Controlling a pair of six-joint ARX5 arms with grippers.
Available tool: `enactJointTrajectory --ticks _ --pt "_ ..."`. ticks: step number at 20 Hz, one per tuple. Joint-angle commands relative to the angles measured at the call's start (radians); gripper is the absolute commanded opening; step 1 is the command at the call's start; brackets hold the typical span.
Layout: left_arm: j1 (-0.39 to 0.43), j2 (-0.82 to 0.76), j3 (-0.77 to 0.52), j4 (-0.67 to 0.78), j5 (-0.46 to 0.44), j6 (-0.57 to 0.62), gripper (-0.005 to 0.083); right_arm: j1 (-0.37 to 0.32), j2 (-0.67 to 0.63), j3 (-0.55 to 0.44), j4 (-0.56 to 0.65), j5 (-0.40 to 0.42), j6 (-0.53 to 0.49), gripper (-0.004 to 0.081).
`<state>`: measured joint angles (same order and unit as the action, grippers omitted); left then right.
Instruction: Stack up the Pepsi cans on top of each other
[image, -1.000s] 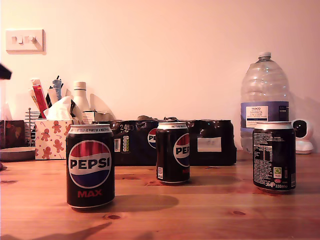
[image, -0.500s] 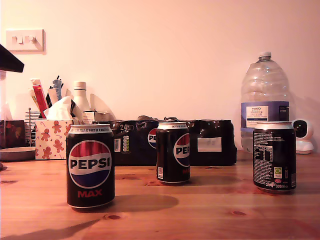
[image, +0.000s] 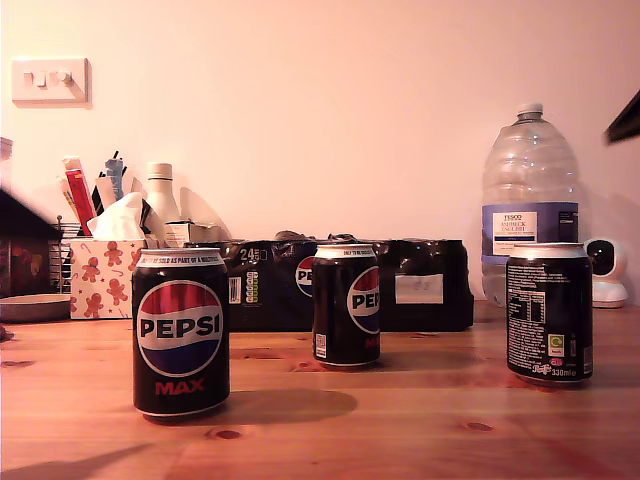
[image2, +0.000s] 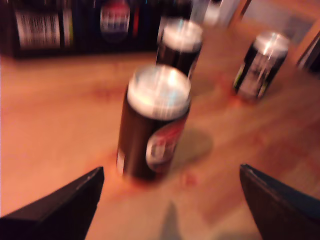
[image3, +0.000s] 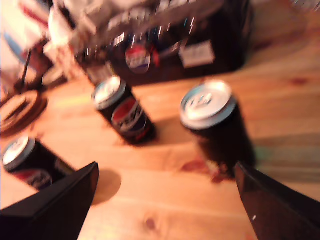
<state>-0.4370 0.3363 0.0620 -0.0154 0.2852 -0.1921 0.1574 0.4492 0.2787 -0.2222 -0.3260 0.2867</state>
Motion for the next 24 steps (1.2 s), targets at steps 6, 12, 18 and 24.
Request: enactJointTrajectory --ticks 6,12,18,24 --pt "-0.035 0.028 -0.038 0.143 -0.037 0.100 0.0785 0.078 0.135 -0.004 0.174 0.011 -0.027 0.0791" --pt "-0.037 0.241 -0.038 0.348 -0.037 0.115 0.0785 0.120 0.209 -0.004 0.239 0.076 -0.134 0.0791" --pt "-0.037 0.553 -0.038 0.626 -0.040 0.115 0.0785 0.124 0.265 -0.004 0.306 0.075 -0.134 0.0791" --pt "-0.037 0.847 -0.033 0.904 -0.040 0.114 0.0785 0.124 0.268 -0.004 0.331 0.075 -0.134 0.0791"
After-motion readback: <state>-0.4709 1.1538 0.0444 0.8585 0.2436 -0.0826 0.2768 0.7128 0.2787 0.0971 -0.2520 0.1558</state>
